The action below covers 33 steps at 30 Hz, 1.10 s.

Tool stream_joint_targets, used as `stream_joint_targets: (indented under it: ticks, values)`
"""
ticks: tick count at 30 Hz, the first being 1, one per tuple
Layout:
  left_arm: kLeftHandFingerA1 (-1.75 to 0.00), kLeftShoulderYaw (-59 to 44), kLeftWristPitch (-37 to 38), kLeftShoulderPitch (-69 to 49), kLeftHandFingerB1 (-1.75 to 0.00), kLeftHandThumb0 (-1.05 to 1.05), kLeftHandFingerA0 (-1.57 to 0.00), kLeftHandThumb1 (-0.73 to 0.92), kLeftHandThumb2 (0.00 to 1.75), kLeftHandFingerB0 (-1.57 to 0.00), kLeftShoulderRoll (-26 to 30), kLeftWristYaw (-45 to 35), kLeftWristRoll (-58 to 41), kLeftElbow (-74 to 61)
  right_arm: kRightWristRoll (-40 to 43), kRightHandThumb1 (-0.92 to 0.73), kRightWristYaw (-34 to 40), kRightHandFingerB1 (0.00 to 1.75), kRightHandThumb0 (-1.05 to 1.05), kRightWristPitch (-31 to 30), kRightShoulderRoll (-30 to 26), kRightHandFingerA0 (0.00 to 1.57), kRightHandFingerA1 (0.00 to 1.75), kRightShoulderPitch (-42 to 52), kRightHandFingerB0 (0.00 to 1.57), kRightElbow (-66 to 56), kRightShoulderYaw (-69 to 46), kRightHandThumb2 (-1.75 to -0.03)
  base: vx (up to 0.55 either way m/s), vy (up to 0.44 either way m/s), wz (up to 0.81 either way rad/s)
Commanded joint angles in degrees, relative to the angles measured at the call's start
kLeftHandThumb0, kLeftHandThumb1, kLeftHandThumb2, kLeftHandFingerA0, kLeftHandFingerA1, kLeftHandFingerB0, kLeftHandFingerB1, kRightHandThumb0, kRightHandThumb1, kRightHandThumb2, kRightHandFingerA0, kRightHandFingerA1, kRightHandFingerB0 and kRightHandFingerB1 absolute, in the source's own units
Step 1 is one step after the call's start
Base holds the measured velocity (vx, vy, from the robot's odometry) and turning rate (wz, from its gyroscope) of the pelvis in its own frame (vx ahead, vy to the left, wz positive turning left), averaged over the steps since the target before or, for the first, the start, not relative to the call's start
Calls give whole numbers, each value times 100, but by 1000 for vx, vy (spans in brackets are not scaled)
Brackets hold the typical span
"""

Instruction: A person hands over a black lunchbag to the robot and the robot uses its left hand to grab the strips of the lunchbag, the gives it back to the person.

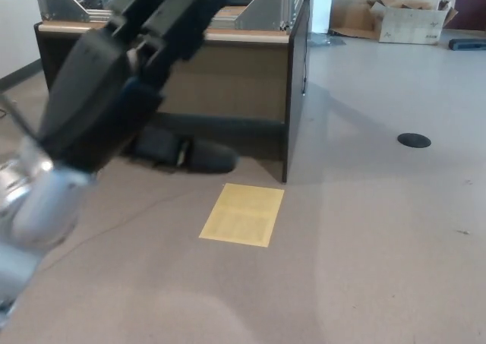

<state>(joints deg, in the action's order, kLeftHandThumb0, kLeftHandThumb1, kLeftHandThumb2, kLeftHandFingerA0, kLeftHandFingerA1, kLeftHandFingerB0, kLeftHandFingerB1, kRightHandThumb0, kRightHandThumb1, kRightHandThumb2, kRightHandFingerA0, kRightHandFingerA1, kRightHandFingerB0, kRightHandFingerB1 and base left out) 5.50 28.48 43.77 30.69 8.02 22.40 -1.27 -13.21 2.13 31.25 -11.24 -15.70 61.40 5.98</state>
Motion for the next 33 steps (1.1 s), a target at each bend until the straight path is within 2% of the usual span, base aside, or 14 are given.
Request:
stream_joint_targets:
  ticks: [1, 4, 5, 6, 12, 13, 16, 17, 18, 25, 27, 28, 31, 33]
  values:
    - [0, -1185, -833, -1880, 0, -96, 0, 62, 60, 0, 883, -1750, -2592, -1066, 70, -67, 159, 49, -67, -155, -95, 34, 55, 112, 28, 36, -127, -106, 0, 0, 0]
    - [0, -1339, -851, -2617, 0, -93, 0, 60, 59, 0, 743, -1591, -2348, -1011, 26, -68, 182, 50, -68, -154, -122, 34, 55, 104, 28, 22, -100, -106, 0, 0, 0]
    - [0, -1351, -739, -2920, 0, -86, 0, 47, 83, 0, 625, -1423, -2146, -935, 30, -66, 184, 50, -64, -109, -129, 33, 56, 116, 27, 35, -104, -106, 0, 0, 0]
    - [0, -1350, -565, -3211, 0, -78, 0, 44, 78, 0, 504, -1309, -2065, -780, 16, -82, 198, 39, -68, -72, -136, 41, 44, 130, 38, 40, -96, -65, 0, 0, 0]
    - [0, -1285, 327, -4358, 0, -25, 0, 40, 52, 0, 49, -752, -1476, 779, 35, -80, 241, 40, -67, 9, -140, 43, 46, 168, 40, 72, -118, -65, 0, 0, 0]
    - [-3, -1250, 629, -4537, 0, -14, 0, 20, 54, 0, -41, -428, -1184, 1399, 24, -80, 260, 40, -69, -22, -132, 41, 45, 175, 38, 78, -109, -66, 0, 0, 0]
    - [-4, -1195, 726, -4791, -6, -7, 0, 39, 65, 0, -118, -72, -802, 2067, -3, -80, 304, 39, -70, -24, -127, 41, 44, 207, 38, 104, -92, -67, 0, 0, 0]
    - [-6, -1166, 701, -4898, -8, -7, 0, 40, 66, 0, -154, 79, -651, 2300, 9, -64, 302, 52, -63, -31, -115, 38, 58, 243, 33, 99, -96, -103, 0, 0, 0]
    - [-6, -1129, 779, -4954, -8, -3, 0, 42, 67, 0, -190, 251, -530, 2581, 12, -80, 308, 39, -70, -19, -109, 41, 45, 260, 38, 108, -97, -67, 0, 0, 0]
    - [0, -885, 961, -5046, -8, 8, 0, 50, 74, 0, -380, 1270, 10, 4130, 8, -81, 324, 40, -65, 44, -77, 43, 46, 308, 40, 108, -77, -65, 0, 0, 0]
    - [-7, -868, 957, -4975, -23, 10, 0, 61, 59, 0, -401, 1309, -42, 4420, -10, -81, 355, 40, -66, 38, -76, 43, 46, 275, 40, 130, -67, -65, 0, 0, 0]
    - [-7, -862, 986, -4876, -17, 11, 0, 52, 76, -2, -418, 1285, -116, 4656, -2, -81, 377, 40, -64, 60, -77, 44, 46, 252, 40, 152, -79, -64, 0, 0, 0]
    - [-10, -886, 1139, -4729, -20, 6, 0, 51, 76, -2, -421, 1175, -268, 4941, 18, -81, 382, 40, -65, 70, -79, 43, 46, 245, 39, 186, -96, -64, 0, 0, 0]
    - [-19, -981, 1215, -4615, -22, 2, 0, 63, 58, -4, -450, 868, -588, 5212, 14, -81, 382, 40, -65, 57, -73, 43, 45, 270, 40, 170, -89, -64, 0, 0, 0]
